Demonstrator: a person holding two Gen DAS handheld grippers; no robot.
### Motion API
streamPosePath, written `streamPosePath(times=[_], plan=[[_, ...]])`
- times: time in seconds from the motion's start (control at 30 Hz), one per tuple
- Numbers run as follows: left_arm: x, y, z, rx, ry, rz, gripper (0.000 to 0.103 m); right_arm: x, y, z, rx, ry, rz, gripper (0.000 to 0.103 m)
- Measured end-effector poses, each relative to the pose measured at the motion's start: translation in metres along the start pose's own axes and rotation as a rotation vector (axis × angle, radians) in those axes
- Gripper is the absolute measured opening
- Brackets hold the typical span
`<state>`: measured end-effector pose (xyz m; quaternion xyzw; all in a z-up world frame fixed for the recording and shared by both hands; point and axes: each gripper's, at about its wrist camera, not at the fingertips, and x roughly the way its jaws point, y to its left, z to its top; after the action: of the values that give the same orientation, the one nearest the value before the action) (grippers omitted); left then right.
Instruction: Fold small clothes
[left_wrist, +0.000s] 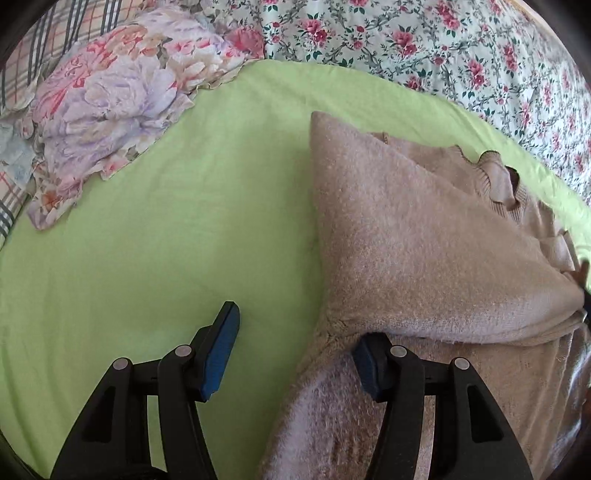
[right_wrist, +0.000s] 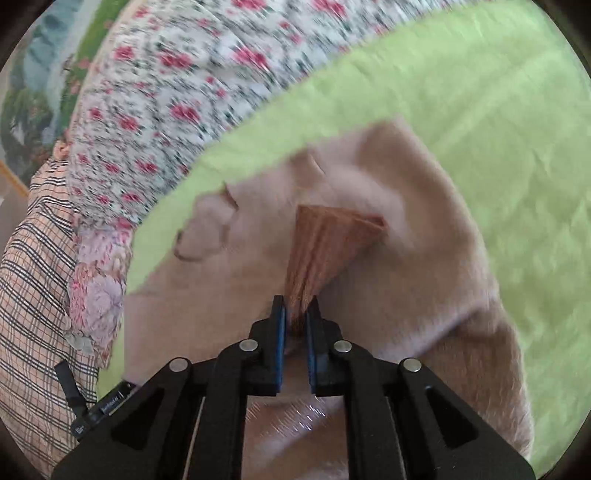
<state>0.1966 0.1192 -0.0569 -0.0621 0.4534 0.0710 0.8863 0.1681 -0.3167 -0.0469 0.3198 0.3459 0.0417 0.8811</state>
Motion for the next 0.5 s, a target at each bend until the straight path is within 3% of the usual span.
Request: streamPosePath(times=[0.13, 0.27, 0.3, 0.33, 0.37, 0.5], plan=[[0.0, 0.014, 0.0, -0.042, 0.019, -0.029, 0.06, -0.01, -0.005, 0.0, 0.024, -0.039, 0.022, 0.03], [0.002, 0.023, 0.002, -0.09, 0.026, -0.058, 0.06, -0.014, -0.01, 0.009, 0.042, -0.056, 0.031, 0.033], [0.002, 0.025, 0.003, -0.11, 0.026, -0.067, 0.06, -0.013, -0.007, 0.01, 0.02, -0.047, 0.027, 0.031], [0.003, 0.027, 0.003, -0.126, 0.03, -0.077, 0.06, -0.011, -0.002, 0.012, -0.015, -0.036, 0.02, 0.016], [0.004, 0.029, 0.003, -0.138, 0.033, -0.086, 0.06, -0.013, 0.003, 0.013, -0.042, -0.041, 0.016, 0.011], [0.002, 0.032, 0.001, -0.142, 0.05, -0.124, 0.06, -0.02, 0.005, 0.011, -0.063, -0.04, 0.002, 0.015]])
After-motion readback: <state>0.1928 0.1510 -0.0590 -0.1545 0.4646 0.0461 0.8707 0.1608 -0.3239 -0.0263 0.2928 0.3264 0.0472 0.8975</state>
